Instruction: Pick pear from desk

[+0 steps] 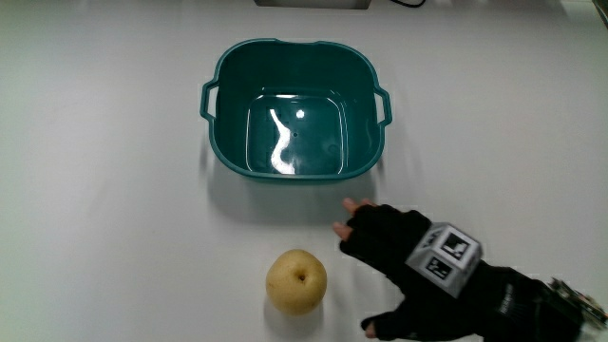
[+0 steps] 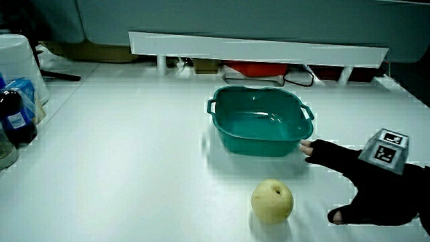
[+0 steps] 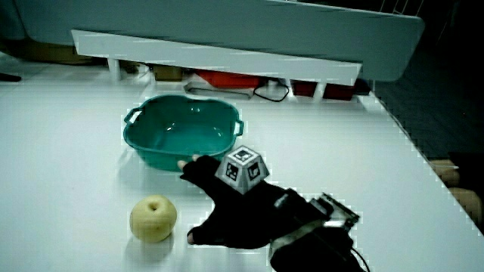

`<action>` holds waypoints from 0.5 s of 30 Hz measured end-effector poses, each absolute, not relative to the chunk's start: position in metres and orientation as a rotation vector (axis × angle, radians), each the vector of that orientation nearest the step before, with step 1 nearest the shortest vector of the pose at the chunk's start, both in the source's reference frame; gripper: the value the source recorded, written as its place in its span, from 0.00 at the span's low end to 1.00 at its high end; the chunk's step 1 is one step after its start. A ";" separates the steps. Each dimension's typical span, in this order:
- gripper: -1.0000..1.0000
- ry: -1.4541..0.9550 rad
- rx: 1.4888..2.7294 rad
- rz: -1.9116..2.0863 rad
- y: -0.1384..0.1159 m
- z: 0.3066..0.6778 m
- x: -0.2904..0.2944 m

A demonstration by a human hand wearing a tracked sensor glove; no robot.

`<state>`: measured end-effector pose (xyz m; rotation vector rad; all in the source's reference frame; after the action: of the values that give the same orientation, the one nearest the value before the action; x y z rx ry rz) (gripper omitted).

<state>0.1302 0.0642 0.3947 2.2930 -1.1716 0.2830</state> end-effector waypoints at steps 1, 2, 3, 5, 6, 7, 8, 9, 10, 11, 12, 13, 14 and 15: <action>0.50 -1.193 2.293 0.407 0.067 0.417 0.131; 0.50 -1.182 2.258 0.451 0.069 0.435 0.128; 0.50 -1.191 2.238 0.361 0.064 0.419 0.117; 0.50 -1.244 2.224 0.357 0.060 0.413 0.102; 0.50 -1.257 2.208 0.342 0.059 0.411 0.095; 0.50 -1.270 2.191 0.327 0.057 0.409 0.088; 0.50 -1.282 2.174 0.312 0.056 0.406 0.080; 0.50 -1.297 2.162 0.313 0.057 0.412 0.074; 0.50 -1.312 2.150 0.314 0.058 0.418 0.069; 0.50 -1.327 2.138 0.315 0.059 0.424 0.063; 0.50 -1.342 2.126 0.316 0.061 0.430 0.057; 0.50 -1.331 2.118 0.296 0.062 0.433 0.052; 0.50 -1.321 2.110 0.276 0.063 0.435 0.047; 0.50 -1.335 2.109 0.229 0.062 0.427 0.042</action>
<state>0.0422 0.0620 0.4269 2.1093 -1.3347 0.2291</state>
